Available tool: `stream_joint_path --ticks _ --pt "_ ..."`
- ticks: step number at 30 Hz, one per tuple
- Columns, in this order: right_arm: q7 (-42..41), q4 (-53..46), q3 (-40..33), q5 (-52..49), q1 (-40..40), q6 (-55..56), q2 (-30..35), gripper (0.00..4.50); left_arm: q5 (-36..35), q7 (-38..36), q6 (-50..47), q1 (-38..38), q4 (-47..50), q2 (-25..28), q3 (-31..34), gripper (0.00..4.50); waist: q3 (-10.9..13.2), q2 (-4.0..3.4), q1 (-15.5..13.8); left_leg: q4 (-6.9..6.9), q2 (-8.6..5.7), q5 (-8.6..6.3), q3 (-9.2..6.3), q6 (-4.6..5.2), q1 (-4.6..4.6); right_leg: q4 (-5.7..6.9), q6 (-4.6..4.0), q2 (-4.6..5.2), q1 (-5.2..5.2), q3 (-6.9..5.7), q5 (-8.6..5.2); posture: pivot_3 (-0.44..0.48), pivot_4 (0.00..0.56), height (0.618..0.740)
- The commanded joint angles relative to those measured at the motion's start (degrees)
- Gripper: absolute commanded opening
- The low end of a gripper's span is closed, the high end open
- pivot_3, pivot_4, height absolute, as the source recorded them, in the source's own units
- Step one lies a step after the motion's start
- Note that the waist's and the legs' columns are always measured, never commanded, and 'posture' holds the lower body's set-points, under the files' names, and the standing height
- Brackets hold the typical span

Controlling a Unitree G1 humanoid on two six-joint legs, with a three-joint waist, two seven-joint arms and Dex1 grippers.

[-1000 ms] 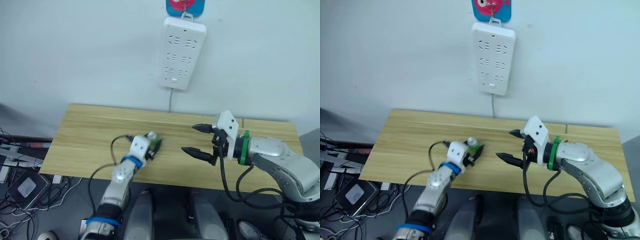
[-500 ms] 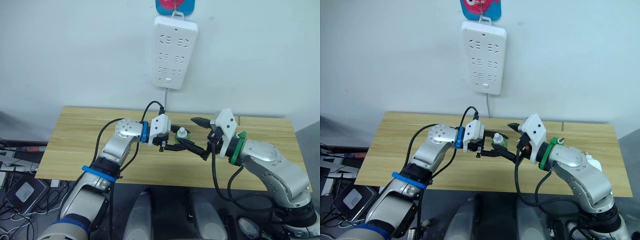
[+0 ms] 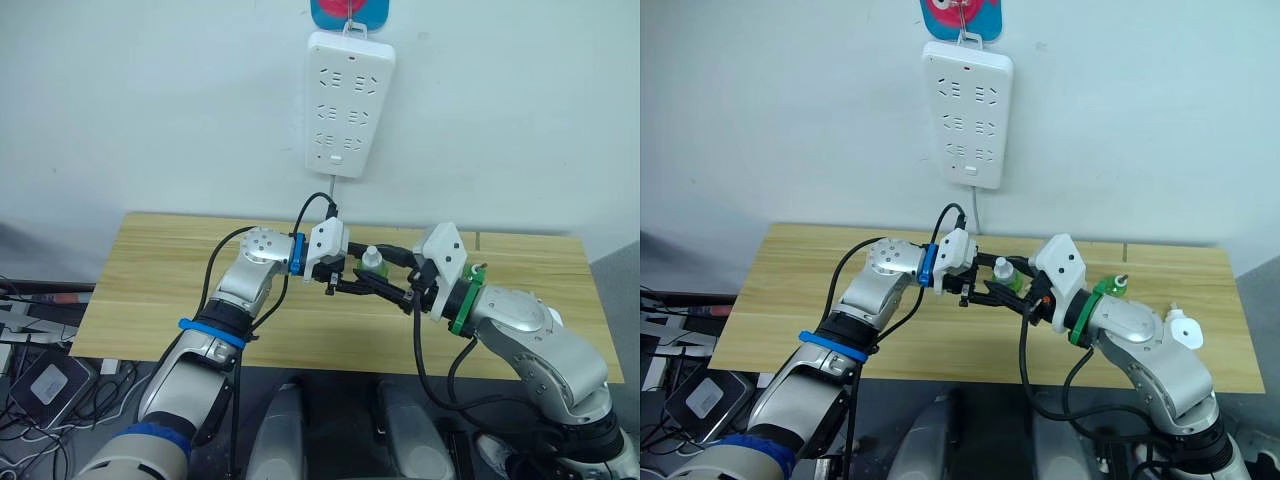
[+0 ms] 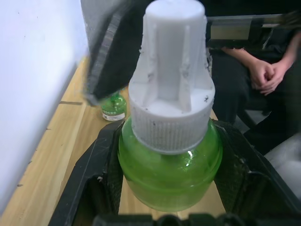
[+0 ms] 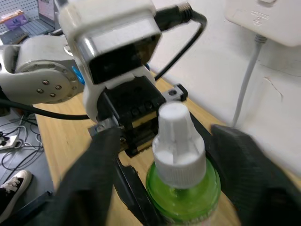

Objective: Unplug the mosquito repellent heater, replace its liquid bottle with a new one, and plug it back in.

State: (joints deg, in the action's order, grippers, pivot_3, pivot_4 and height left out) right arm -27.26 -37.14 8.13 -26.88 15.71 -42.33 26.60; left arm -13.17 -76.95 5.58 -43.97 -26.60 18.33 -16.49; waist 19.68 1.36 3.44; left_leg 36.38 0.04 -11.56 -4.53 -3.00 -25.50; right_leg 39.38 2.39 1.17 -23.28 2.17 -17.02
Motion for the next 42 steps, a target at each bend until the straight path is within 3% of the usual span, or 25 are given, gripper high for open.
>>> stream_joint_path --ticks 1,3,6,11,15,19,20,24,30,33,37,42 --pt "-1.2 -1.0 0.1 0.1 -0.8 1.7 0.3 1.54 -0.5 0.4 0.5 -0.4 1.7 -0.8 1.3 2.27 0.0 0.0 0.0 0.06 -0.01 0.0 -0.01 0.0 0.0 0.07 0.0 0.0 0.0 0.0 0.0 -0.084 0.262 0.74" --pt "-2.1 -1.0 -0.3 -0.5 -1.0 2.2 0.2 1.04 -0.5 0.4 0.6 -0.3 1.9 -1.0 1.3 2.27 0.0 0.0 0.0 0.23 -0.02 -0.01 -0.01 0.01 0.0 0.21 0.0 0.0 0.0 0.01 0.0 -0.079 0.261 0.74" --pt "-5.2 -0.8 -1.5 -3.1 -0.2 2.2 0.9 1.05 -0.8 -0.8 0.6 0.5 3.3 -1.0 0.7 2.27 0.0 0.0 0.0 0.37 -0.03 -0.01 -0.02 0.02 0.0 0.38 0.0 0.0 0.0 0.02 0.0 -0.074 0.266 0.74" --pt "-24.5 3.2 -0.7 -9.0 6.6 5.2 7.7 1.05 -3.2 -8.4 0.6 3.0 10.4 1.1 -1.4 2.27 0.0 0.0 0.2 0.53 -0.04 -0.04 0.0 0.07 0.01 0.52 0.0 0.0 0.0 0.07 0.0 -0.07 0.269 0.74" --pt "-40.8 12.1 2.5 -7.9 12.2 11.9 10.7 1.05 -4.9 -14.5 0.3 4.4 15.3 3.1 -3.2 2.27 0.0 0.01 0.2 0.54 -0.01 -0.12 -0.03 0.21 0.03 0.56 0.0 -0.04 0.01 0.01 0.0 -0.045 0.269 0.74" --pt "-47.2 21.0 4.6 -4.6 17.1 17.2 9.7 1.05 -6.0 -15.5 1.2 4.7 16.1 6.0 -5.0 2.27 0.0 0.0 0.2 0.58 -0.01 -0.13 -0.01 0.22 0.05 0.57 0.0 -0.03 0.01 0.03 0.0 -0.025 0.273 0.74" --pt "-47.3 22.0 4.1 -4.7 17.9 16.8 9.7 1.05 -6.0 -15.5 0.9 4.6 15.9 6.3 -4.8 2.27 0.0 0.0 0.1 0.58 -0.02 -0.13 -0.03 0.22 0.05 0.58 0.0 -0.02 0.01 0.02 0.0 -0.025 0.275 0.74" --pt "-47.0 21.0 1.1 -5.8 16.3 15.0 11.8 2.37 -5.5 -14.7 -0.9 4.3 14.8 6.2 -2.9 2.27 0.0 0.0 -0.2 0.59 -0.07 -0.12 -0.06 0.2 0.03 0.57 0.0 0.04 0.0 0.03 0.0 -0.028 0.277 0.74" --pt "-42.3 12.9 -5.7 -7.3 6.1 12.6 17.0 4.45 -4.7 -10.0 -3.3 4.3 13.8 6.1 -0.7 2.27 0.0 0.02 -0.9 0.6 -0.17 -0.07 -0.14 0.12 -0.08 0.54 0.0 0.14 0.0 -0.07 0.0 -0.042 0.272 0.74" --pt "-32.5 6.8 -7.8 -7.3 2.0 9.2 14.8 4.45 -4.2 -5.7 -5.8 5.3 14.8 5.6 0.3 2.27 -0.1 0.03 -0.3 0.63 -0.16 -0.07 -0.14 0.12 -0.07 0.59 0.0 0.15 -0.01 -0.03 0.0 -0.059 0.264 0.74" --pt "-16.1 1.1 -4.2 -1.7 0.4 6.6 6.4 4.45 -3.5 -1.1 -7.5 7.3 16.6 4.9 0.6 2.27 -0.4 0.0 0.8 0.62 -0.02 -0.01 -0.14 0.02 0.01 0.69 0.0 0.1 -0.01 0.02 0.0 -0.076 0.248 0.74" --pt "-6.1 1.7 2.4 5.4 0.3 6.5 -0.7 4.45 -3.3 0.7 -8.6 8.0 18.3 4.1 0.1 2.27 -0.8 0.0 1.1 0.61 -0.04 0.08 -0.13 -0.13 0.03 0.78 0.0 0.03 -0.03 -0.01 0.0 -0.083 0.234 0.74"
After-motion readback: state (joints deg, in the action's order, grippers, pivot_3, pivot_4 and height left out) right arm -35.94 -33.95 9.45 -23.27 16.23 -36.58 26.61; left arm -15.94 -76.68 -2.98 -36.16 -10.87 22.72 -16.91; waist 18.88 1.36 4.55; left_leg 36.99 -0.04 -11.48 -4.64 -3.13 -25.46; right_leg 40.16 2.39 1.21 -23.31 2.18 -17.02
